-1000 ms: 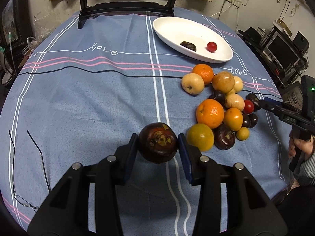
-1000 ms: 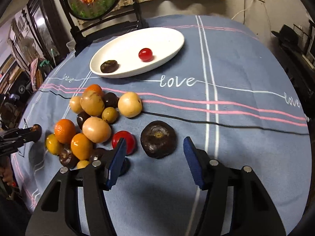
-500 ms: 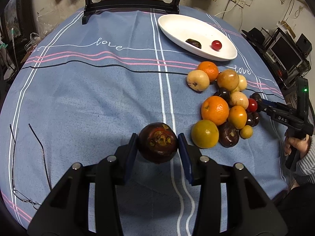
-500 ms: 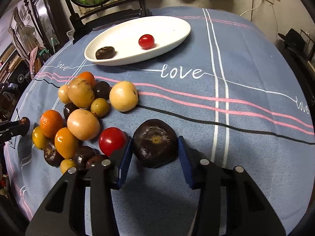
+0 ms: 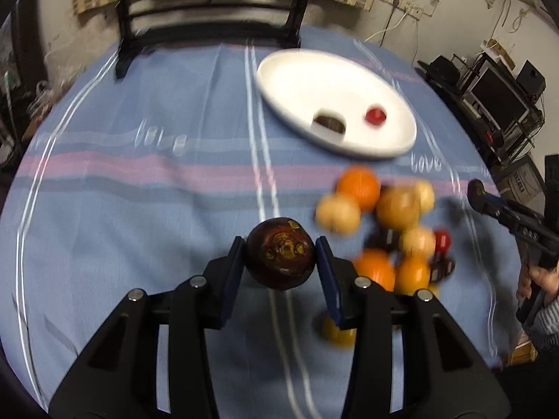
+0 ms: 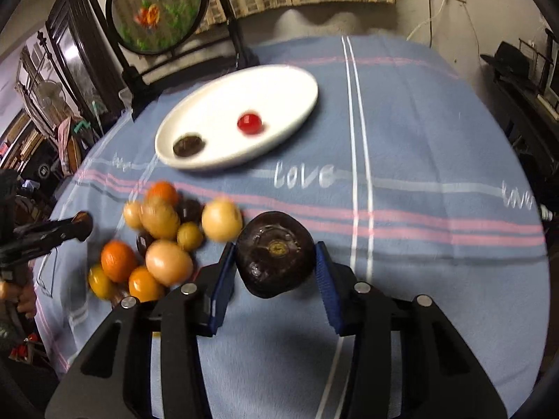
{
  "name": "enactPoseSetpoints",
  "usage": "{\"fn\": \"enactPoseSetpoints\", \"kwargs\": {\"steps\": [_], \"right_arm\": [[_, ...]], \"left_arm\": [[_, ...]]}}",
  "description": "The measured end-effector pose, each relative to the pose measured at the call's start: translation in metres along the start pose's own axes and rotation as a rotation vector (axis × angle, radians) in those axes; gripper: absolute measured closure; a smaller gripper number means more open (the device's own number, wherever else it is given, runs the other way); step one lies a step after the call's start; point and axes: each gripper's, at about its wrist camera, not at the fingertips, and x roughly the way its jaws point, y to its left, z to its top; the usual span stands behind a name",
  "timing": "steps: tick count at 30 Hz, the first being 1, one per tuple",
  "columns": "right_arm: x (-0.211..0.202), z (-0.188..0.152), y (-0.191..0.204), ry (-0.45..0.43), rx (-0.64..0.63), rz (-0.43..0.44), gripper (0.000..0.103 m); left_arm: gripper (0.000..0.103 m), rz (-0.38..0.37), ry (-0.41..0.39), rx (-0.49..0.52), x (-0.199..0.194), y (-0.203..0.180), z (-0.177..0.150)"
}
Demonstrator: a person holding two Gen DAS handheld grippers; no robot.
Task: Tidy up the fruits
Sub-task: 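Lower both dark brown fruits onto the white plate and open both tools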
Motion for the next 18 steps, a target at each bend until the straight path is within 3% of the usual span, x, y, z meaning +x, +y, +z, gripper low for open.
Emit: {"fn": "enactPoseSetpoints", "kwargs": {"steps": [6,10,18], "right_arm": [[0.015,0.061,0.004,-0.056,-0.042,0.018,0.058],[0.041,0.096,0.006,-0.071,-0.066,0.024,0.058],[0.112,0.143,0.015,-0.035,-0.104,0.051,0.058]], "left_arm": [[0.061,-0.028,-0.062,0.074,0.027,-0.021,0.086],[0.061,-0.042,-0.060,0.099,0.060,-0.031,0.126],[0.061,-0.055,-0.010,0.060,0.118,-0.029,0.146]]}}
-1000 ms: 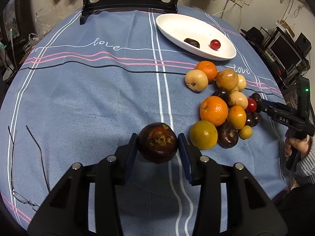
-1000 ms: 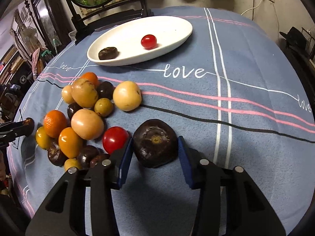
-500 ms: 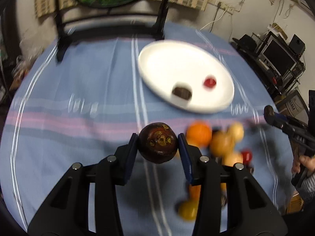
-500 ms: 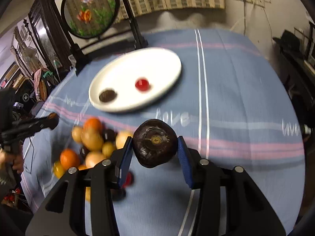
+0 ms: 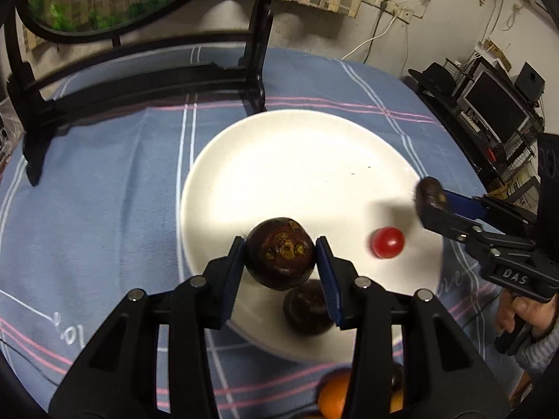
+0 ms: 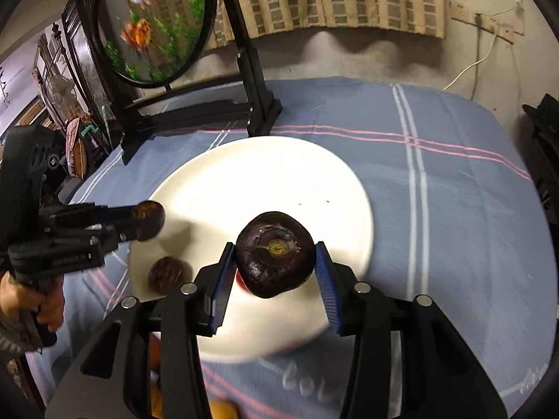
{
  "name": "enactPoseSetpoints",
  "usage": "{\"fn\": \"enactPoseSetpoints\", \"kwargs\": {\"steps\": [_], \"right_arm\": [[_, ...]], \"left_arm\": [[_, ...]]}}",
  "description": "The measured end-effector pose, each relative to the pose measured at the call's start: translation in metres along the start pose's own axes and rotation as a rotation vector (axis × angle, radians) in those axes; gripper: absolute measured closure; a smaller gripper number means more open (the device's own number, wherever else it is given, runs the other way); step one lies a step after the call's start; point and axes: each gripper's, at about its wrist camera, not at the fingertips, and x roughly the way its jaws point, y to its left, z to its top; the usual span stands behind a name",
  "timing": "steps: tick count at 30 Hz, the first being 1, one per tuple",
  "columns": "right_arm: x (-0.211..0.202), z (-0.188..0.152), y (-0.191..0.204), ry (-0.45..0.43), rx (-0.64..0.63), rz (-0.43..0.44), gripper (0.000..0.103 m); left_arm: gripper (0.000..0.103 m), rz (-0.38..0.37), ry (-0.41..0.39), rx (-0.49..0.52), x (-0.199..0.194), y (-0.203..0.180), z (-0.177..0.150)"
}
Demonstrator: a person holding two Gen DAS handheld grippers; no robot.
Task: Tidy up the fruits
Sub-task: 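Lower both dark brown fruits onto the white plate and open both tools, then grasp a tan round fruit with the left tool while the right tool grasps a red tomato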
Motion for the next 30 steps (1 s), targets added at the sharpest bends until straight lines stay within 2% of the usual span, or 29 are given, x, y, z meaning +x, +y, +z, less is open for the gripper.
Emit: {"fn": "enactPoseSetpoints", "kwargs": {"steps": [3,4,5,10,13,17,25,30], "right_arm": [[0.019,0.003,0.000,0.017,0.004,-0.012,0.055],[0.022,0.004,0.000,0.025,0.007,-0.010,0.052],[0.026,0.005,0.000,0.034,0.014,-0.013,0.039],[0.014,0.004,0.005,-0.018,-0.026,-0.055,0.038],[-0.001,0.000,0.002,-0.033,0.010,-0.046,0.038],[-0.026,-0.017,-0.003,-0.036,0.071,-0.048,0.038],[-0.085,-0.084,-0.001,0.008,0.168,-0.031,0.038],[-0.122,-0.117,0.002,0.006,0.232,-0.019,0.038]], "left_arm": [[0.060,0.004,0.012,-0.007,0.011,0.001,0.001],[0.055,0.003,0.013,-0.007,0.014,0.002,0.002],[0.053,0.004,0.010,-0.004,0.015,0.002,0.001],[0.051,0.017,-0.007,-0.001,0.007,0.002,-0.001],[0.045,0.026,-0.022,-0.023,-0.008,0.006,-0.008],[0.043,0.045,-0.018,-0.038,-0.033,0.012,-0.034],[0.039,0.053,0.056,-0.061,-0.080,0.009,-0.119],[0.038,0.048,0.062,-0.021,-0.088,-0.004,-0.145]]}}
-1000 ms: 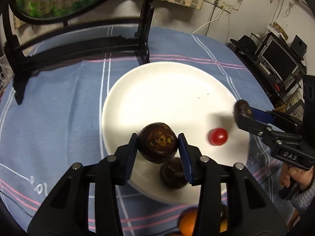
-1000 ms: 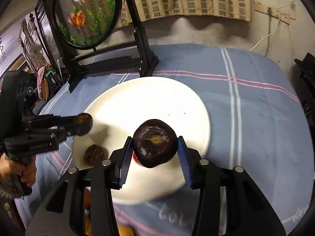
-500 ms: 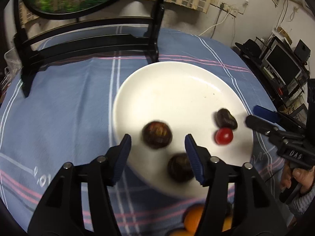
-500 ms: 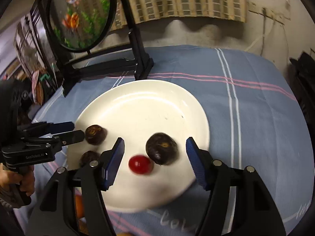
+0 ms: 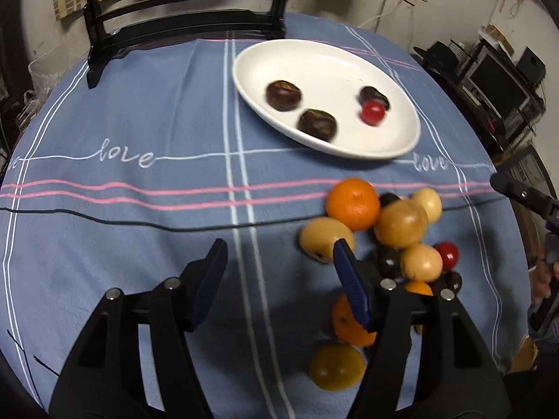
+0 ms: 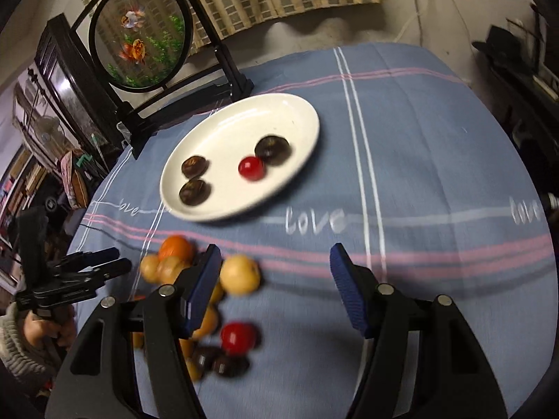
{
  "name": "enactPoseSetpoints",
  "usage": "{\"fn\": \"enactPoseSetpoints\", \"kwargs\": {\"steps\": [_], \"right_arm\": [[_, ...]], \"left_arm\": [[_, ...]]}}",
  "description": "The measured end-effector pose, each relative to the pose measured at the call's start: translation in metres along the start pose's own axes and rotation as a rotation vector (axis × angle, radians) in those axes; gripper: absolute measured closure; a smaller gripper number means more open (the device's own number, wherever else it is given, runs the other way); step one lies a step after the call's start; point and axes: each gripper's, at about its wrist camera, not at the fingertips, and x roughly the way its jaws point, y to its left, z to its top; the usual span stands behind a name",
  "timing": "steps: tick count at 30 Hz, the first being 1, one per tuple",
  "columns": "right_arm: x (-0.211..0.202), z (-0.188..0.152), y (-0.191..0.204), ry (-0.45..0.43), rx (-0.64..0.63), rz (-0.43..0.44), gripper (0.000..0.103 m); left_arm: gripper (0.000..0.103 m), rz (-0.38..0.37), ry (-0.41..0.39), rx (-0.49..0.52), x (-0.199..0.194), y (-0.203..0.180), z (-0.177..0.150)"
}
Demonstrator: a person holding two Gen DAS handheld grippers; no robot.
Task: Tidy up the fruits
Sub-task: 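Grasp a tan round fruit with the left tool while the right tool grasps a red tomato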
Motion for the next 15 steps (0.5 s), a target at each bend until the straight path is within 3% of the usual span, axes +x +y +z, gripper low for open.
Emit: {"fn": "enactPoseSetpoints", "kwargs": {"steps": [7,15], "right_arm": [[-0.034,-0.040,-0.014,0.019,0.045,-0.057,0.037],[-0.055,-0.054,-0.025,-0.001,0.124,-0.089,0.037]], "left_arm": [[0.037,-0.010,-0.014,0.069,0.012,-0.018,0.012],[0.030,0.000,-0.001,0.063,0.016,-0.003,0.006]]}}
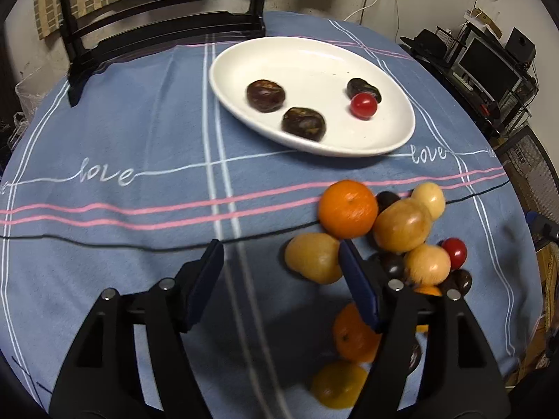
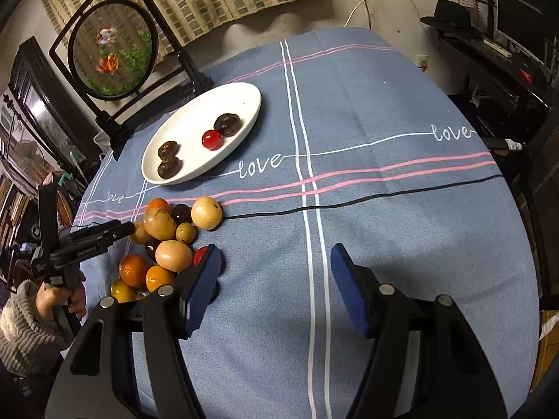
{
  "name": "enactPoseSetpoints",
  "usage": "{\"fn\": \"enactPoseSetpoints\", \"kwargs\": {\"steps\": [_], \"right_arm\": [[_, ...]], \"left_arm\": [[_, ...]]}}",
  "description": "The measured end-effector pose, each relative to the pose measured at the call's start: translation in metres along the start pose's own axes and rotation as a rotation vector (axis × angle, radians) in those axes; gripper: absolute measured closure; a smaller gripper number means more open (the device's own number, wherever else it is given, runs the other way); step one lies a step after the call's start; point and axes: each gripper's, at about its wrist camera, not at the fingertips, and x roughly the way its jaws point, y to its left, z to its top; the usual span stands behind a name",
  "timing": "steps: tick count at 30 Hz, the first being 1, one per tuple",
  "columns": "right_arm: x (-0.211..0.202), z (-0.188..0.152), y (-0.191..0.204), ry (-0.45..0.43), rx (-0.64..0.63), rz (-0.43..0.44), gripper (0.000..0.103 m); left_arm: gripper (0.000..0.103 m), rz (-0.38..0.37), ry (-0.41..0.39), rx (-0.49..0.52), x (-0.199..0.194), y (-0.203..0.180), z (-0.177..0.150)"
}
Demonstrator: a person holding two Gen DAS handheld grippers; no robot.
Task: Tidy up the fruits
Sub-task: 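Grasp a tan round fruit with the left tool while the right tool grasps a red tomato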
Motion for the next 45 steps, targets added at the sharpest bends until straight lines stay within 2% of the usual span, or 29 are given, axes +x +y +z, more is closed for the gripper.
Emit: {"fn": "enactPoseSetpoints", "kwargs": {"steps": [4,8,17,20,22,26,29,37,45], "right_arm": [[0.004,0.001,0.011,0.009,-0.026,0.025,0.037],[0.003,0.000,0.026,0.008,-0.092,0.048,0.037],[-0.002,-0.002,0.029,0.004,-0.110,0.054,0.037],[-0.007,-0.005,0.025,-0.004,-0.096,0.042,0.037],[-0.009,-0.008,0.022,-0.007,-0.088,0.034,0.037],[-0.013,-0.013,0.017,-0.006,-0.067,0.017,0.037],[-0.011,-0.016,0.016,0.001,-0.064,0.012,0.037],[0.003,-0.019,0.035,0.048,-0.154,0.039,0.037],[0.035,-0.021,0.066,0.101,-0.319,0.089,0.037]], "left_arm": [[0.031,0.033,0.002,-0.038,-0.011,0.016,-0.017],[0.032,0.034,-0.013,-0.066,-0.022,0.021,-0.025],[0.034,0.002,0.004,0.016,-0.014,-0.010,-0.016],[0.041,-0.015,0.028,0.022,-0.004,-0.014,-0.013],[0.051,-0.034,0.049,0.012,0.003,-0.013,-0.013],[0.052,-0.067,0.071,-0.034,0.012,-0.004,-0.015],[0.060,-0.090,0.073,-0.050,0.014,-0.001,-0.015],[0.062,-0.066,0.045,-0.068,0.003,0.003,-0.022],[0.062,-0.006,0.003,-0.131,-0.031,0.023,-0.037]]}}
